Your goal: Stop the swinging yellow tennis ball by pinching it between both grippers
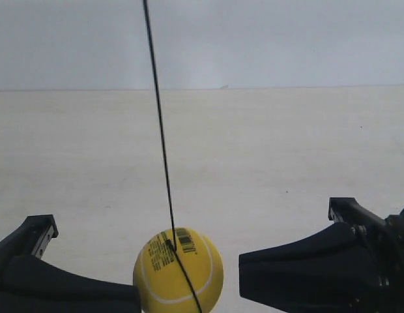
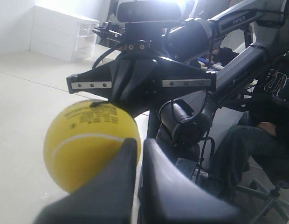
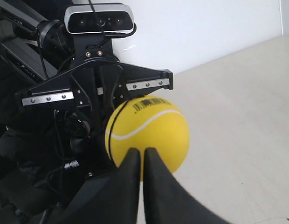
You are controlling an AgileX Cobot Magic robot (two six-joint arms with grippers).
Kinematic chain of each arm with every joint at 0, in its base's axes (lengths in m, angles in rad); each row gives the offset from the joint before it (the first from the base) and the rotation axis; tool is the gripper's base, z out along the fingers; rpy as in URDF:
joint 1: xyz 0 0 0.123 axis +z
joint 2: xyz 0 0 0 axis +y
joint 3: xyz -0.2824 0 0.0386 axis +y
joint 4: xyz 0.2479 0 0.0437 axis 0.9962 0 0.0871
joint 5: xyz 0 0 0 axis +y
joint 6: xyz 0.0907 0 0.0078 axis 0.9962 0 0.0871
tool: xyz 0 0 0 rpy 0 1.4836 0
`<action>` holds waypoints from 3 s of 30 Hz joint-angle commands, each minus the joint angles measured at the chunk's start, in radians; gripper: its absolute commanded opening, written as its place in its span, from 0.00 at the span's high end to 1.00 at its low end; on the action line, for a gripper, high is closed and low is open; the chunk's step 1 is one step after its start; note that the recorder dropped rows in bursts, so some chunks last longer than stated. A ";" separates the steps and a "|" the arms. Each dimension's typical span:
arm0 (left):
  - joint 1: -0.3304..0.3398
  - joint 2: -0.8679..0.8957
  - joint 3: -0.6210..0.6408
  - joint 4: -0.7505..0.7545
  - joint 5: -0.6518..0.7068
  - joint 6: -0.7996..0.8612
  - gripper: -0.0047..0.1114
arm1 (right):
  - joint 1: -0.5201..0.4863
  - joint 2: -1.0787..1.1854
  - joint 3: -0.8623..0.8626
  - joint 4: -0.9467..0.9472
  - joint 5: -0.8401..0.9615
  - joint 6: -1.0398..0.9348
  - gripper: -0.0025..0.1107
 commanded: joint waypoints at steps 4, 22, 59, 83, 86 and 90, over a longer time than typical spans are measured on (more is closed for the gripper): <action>-0.006 0.005 0.006 -0.012 -0.008 -0.006 0.92 | 0.003 -0.001 -0.006 0.011 -0.011 0.003 0.98; -0.006 0.005 0.006 -0.004 0.023 -0.006 0.92 | 0.003 -0.001 -0.004 0.012 -0.011 0.043 0.98; -0.006 0.005 0.006 0.040 0.081 -0.023 0.92 | 0.282 -0.001 -0.055 0.139 0.274 0.033 0.98; -0.006 0.005 0.006 -0.074 0.215 0.031 0.92 | 0.282 -0.001 -0.055 0.115 0.254 0.044 0.98; -0.006 0.005 0.006 -0.076 0.215 0.031 0.92 | 0.282 -0.001 -0.055 0.109 0.254 0.044 0.98; -0.006 0.005 0.006 -0.076 0.215 0.031 0.92 | 0.282 -0.001 -0.055 0.101 0.256 0.044 0.98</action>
